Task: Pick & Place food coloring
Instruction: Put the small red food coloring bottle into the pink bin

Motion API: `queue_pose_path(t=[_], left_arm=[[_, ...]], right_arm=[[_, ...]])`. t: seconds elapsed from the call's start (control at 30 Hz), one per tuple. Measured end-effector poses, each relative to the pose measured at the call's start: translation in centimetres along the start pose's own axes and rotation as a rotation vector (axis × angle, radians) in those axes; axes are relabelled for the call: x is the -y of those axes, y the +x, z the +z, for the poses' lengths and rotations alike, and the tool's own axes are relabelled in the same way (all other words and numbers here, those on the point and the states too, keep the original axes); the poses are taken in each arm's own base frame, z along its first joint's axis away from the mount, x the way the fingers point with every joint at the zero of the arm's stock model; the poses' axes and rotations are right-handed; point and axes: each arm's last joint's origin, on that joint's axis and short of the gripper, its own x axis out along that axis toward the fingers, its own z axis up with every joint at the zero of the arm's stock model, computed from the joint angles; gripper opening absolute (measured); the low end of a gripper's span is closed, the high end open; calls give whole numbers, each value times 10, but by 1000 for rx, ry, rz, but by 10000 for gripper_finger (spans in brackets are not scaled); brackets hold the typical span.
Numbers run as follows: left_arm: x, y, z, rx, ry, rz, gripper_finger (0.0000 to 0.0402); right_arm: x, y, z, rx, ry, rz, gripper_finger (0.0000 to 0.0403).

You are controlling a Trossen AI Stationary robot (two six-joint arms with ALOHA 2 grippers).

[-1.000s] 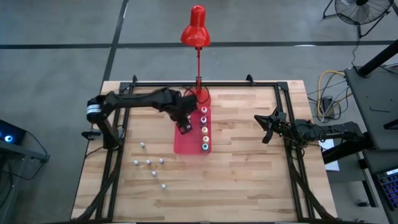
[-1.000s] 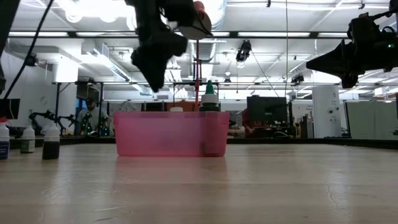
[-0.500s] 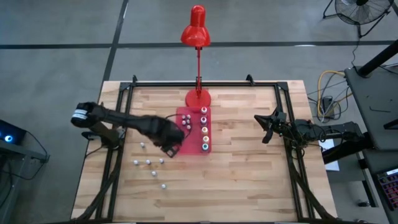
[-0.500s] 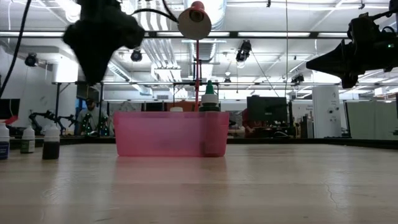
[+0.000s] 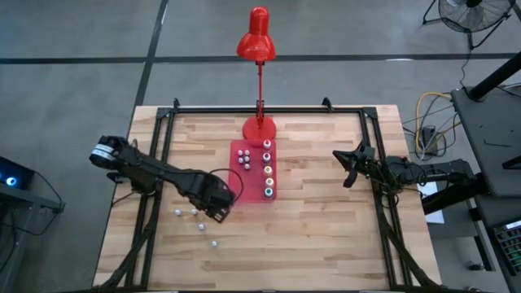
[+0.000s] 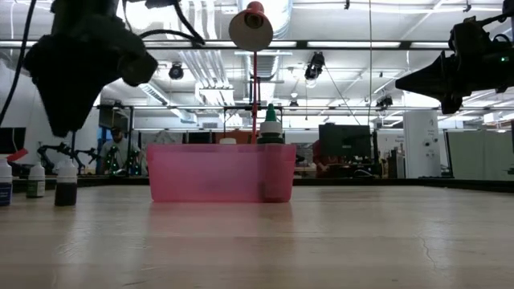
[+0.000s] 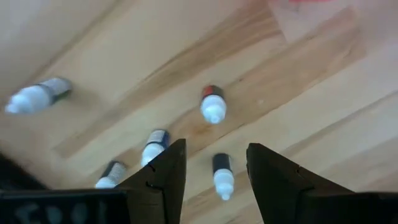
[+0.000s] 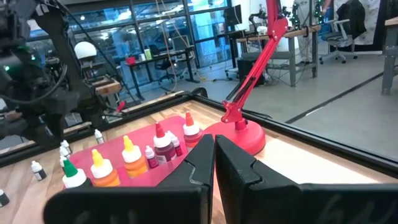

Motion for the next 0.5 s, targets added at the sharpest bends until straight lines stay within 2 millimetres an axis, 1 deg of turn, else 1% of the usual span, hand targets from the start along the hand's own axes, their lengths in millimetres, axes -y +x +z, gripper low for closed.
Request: queue_pose_path(t=[0.23,0.5], left_arm=[[3,19,-1,26,17,-13,140],[4,44,3,53,38,66,140]], right_arm=[[0,0,0,0,0,0,9],[0,0,0,0,0,-1,9]])
